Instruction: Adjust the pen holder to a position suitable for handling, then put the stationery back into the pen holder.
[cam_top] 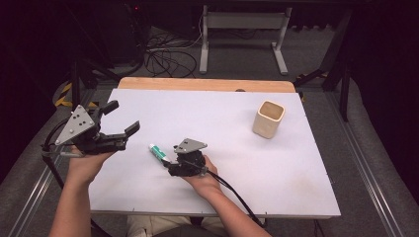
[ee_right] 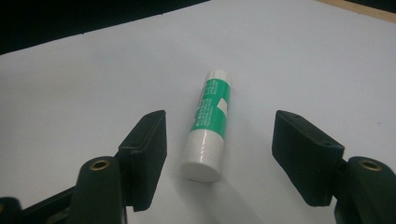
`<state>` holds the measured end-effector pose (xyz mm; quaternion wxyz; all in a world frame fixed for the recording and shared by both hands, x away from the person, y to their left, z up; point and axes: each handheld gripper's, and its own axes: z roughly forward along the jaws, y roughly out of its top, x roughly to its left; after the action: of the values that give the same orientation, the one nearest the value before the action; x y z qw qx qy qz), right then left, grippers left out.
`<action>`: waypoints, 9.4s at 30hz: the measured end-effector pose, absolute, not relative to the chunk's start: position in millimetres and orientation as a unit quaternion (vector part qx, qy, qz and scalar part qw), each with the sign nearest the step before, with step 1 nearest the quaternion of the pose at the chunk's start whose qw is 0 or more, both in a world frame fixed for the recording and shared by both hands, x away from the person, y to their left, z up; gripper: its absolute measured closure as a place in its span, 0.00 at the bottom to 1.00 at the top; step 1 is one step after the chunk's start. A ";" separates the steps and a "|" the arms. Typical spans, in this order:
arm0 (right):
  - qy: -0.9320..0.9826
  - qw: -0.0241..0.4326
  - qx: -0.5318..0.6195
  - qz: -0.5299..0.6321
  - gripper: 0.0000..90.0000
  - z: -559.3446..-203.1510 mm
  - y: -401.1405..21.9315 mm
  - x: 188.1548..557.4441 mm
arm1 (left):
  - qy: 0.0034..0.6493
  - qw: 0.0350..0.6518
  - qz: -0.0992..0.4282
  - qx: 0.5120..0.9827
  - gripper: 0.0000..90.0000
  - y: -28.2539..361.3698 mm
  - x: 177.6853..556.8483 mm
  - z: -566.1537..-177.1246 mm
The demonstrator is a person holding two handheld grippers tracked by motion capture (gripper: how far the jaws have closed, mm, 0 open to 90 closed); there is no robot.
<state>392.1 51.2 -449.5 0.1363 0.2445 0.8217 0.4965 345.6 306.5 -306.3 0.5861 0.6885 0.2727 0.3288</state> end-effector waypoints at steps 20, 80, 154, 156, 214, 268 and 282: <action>0.843 0.138 0.250 0.456 0.43 -459.7 62.0 397.1 | 0.270 0.586 0.330 0.688 0.13 307.2 345.1 -306.1; 0.827 0.160 0.239 0.483 0.73 -425.4 41.4 395.8 | 0.259 0.568 0.326 0.710 0.18 305.4 351.3 -316.5; 0.805 0.112 0.245 0.529 0.73 -380.2 25.5 392.5 | 0.086 0.359 0.371 0.852 0.58 242.1 373.1 -402.6; 0.805 0.110 0.244 0.529 0.73 -380.3 25.8 392.5 | 0.081 0.357 0.373 0.852 0.60 241.7 373.0 -402.9; 0.756 0.122 0.255 0.590 0.38 -366.7 -32.1 402.5 | 0.150 0.440 0.333 0.820 0.73 245.3 374.1 -395.4; 0.669 0.199 0.282 0.658 0.13 -338.0 -192.2 400.0 | 0.171 0.589 0.248 0.750 0.73 151.6 404.1 -354.4; 0.672 0.202 0.282 0.654 0.11 -337.4 -203.7 400.4 | 0.167 0.609 0.229 0.741 0.73 123.0 424.4 -351.4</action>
<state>400.4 -203.7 -337.4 0.2022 0.2825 0.6718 0.6543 424.4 123.0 -351.4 0.6086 0.7412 0.1667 0.2292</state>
